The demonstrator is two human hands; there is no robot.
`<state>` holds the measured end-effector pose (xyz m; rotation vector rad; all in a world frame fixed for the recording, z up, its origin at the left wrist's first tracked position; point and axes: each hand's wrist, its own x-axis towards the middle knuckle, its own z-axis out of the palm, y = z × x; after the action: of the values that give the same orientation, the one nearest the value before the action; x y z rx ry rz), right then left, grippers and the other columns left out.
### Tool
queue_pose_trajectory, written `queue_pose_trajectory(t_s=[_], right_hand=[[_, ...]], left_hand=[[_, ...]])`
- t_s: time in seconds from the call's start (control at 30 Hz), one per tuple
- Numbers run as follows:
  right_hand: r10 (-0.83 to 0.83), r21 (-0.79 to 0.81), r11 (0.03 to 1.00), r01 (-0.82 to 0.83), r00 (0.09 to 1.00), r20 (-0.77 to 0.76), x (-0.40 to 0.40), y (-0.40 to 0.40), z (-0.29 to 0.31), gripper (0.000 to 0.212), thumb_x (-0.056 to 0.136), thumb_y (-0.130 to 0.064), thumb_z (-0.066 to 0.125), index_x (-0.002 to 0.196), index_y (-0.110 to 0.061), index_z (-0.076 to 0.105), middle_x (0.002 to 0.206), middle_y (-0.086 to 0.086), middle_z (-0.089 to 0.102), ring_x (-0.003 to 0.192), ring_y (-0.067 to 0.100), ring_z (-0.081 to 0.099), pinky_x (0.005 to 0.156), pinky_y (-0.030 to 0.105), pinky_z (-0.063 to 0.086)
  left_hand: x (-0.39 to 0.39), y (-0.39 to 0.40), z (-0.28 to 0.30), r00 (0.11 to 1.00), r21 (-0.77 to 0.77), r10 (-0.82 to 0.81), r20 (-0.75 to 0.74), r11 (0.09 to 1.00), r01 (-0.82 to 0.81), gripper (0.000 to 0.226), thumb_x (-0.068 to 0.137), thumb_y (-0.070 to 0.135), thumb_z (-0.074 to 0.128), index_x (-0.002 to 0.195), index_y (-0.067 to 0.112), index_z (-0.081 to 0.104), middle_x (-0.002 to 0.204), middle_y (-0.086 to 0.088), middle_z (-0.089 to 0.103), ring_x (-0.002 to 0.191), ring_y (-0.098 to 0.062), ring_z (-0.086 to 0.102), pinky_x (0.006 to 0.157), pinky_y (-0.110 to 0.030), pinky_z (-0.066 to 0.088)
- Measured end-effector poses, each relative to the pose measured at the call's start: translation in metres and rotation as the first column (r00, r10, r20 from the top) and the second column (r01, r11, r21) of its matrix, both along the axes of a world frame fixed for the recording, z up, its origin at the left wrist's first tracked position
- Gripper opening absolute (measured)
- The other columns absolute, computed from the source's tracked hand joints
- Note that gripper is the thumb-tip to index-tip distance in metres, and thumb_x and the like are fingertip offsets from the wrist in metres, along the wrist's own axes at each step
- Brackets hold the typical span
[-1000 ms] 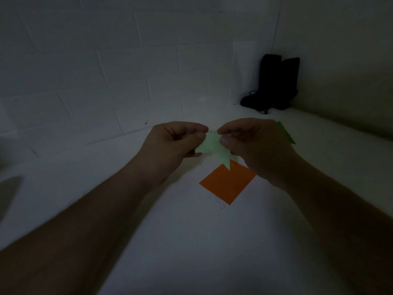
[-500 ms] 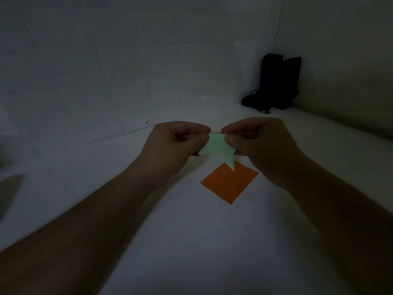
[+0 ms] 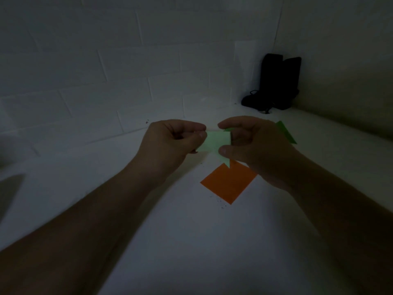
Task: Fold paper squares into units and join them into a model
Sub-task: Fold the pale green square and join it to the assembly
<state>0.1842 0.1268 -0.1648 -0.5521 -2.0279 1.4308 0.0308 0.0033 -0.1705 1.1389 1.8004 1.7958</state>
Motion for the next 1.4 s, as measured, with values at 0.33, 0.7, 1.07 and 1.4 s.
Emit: queue_pose_trajectory(t_s=[0.33,0.7,1.07,1.4], right_hand=[[-0.017,-0.204,0.979,0.012,1.000,-0.025,-0.001,0.005,-0.001,0.016,0.095,-0.003,0.064,0.096,-0.015,0.073,0.095,0.007,0.077,0.088,0.022,0.076,0.073,0.034,0.062],[-0.067,-0.132,0.989,0.071,0.997,0.034,-0.002,0.003,0.000,0.014,0.093,-0.003,0.066,0.091,-0.013,0.075,0.087,0.006,0.077,0.081,0.020,0.076,0.072,0.037,0.064],[-0.034,-0.200,0.979,0.030,0.999,-0.016,-0.002,0.004,-0.003,0.017,0.083,0.003,0.076,0.083,-0.014,0.077,0.092,0.019,0.075,0.093,0.032,0.074,0.084,0.048,0.062],[-0.041,-0.180,0.983,0.043,0.999,0.012,-0.001,0.003,-0.005,0.016,0.084,0.003,0.075,0.094,-0.009,0.077,0.094,0.020,0.075,0.090,0.029,0.075,0.083,0.051,0.062]], left_hand=[[-0.001,-0.001,-0.001,0.998,-0.027,0.032,-0.049,0.999,-0.033,0.009,0.088,0.008,0.078,0.094,0.014,0.080,0.084,-0.018,0.074,0.066,-0.014,0.066,0.066,-0.028,0.057],[0.000,-0.001,-0.002,1.000,-0.068,-0.015,-0.004,0.998,0.015,0.012,0.090,0.002,0.072,0.089,0.012,0.078,0.083,-0.017,0.074,0.068,-0.013,0.066,0.064,-0.023,0.055],[0.005,0.000,-0.002,0.988,-0.120,-0.103,0.116,0.986,0.117,0.008,0.090,0.002,0.073,0.090,0.009,0.077,0.095,-0.024,0.075,0.083,-0.028,0.072,0.081,-0.038,0.064],[0.010,0.000,-0.001,0.971,-0.112,-0.129,0.199,0.982,0.154,0.011,0.085,0.004,0.077,0.093,0.012,0.079,0.089,-0.016,0.078,0.086,-0.029,0.076,0.082,-0.037,0.063]])
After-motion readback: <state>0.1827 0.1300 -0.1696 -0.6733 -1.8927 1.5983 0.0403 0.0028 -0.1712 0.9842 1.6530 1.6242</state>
